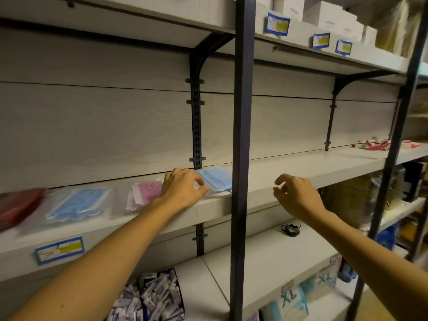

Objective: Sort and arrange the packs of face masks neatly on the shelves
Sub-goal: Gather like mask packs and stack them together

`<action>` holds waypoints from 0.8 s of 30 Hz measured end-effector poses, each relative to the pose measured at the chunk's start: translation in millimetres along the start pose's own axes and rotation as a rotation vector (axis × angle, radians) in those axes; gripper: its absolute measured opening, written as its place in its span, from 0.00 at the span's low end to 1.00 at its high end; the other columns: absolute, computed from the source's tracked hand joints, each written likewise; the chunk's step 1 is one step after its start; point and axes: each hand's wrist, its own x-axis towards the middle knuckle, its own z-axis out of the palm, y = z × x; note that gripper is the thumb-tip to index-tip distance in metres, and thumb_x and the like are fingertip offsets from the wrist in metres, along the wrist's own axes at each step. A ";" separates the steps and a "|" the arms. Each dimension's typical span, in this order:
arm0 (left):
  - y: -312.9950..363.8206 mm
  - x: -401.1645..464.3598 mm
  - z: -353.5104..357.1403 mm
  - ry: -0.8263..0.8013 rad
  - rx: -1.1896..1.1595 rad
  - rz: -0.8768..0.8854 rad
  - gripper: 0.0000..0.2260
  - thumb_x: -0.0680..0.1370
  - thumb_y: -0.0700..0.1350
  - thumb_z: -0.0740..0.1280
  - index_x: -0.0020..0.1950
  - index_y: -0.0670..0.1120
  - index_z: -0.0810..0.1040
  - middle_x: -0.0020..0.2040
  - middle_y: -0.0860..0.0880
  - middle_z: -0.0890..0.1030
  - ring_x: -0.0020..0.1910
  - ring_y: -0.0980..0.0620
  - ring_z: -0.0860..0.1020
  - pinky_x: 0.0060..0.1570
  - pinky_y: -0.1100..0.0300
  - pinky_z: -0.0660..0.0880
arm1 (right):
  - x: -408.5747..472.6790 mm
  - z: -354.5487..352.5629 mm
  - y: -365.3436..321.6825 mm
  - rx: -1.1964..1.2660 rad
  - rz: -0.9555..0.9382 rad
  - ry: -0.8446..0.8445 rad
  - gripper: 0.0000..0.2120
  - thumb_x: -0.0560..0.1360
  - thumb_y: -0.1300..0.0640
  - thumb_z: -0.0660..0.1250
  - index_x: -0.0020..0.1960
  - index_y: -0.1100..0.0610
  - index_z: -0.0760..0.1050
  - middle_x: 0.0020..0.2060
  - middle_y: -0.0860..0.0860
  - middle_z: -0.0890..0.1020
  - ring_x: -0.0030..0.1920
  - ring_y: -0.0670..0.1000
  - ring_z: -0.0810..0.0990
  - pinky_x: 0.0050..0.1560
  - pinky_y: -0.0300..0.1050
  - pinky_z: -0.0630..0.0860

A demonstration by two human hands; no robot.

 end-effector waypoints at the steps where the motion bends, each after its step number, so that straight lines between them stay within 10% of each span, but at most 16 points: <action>1: 3.8 -4.0 -1.7 -0.002 -0.001 0.009 0.13 0.75 0.58 0.66 0.55 0.54 0.81 0.60 0.51 0.79 0.61 0.49 0.70 0.58 0.54 0.65 | -3.9 -0.9 0.5 0.004 0.001 -0.008 0.12 0.78 0.53 0.64 0.60 0.56 0.75 0.47 0.53 0.83 0.47 0.54 0.81 0.48 0.54 0.80; 24: 197.1 -32.1 14.3 0.070 -0.170 -0.111 0.12 0.76 0.57 0.67 0.52 0.52 0.81 0.49 0.55 0.78 0.49 0.54 0.76 0.54 0.53 0.75 | 18.0 -46.8 115.7 0.169 -0.144 -0.151 0.12 0.78 0.55 0.64 0.59 0.56 0.76 0.46 0.53 0.84 0.49 0.55 0.79 0.47 0.47 0.77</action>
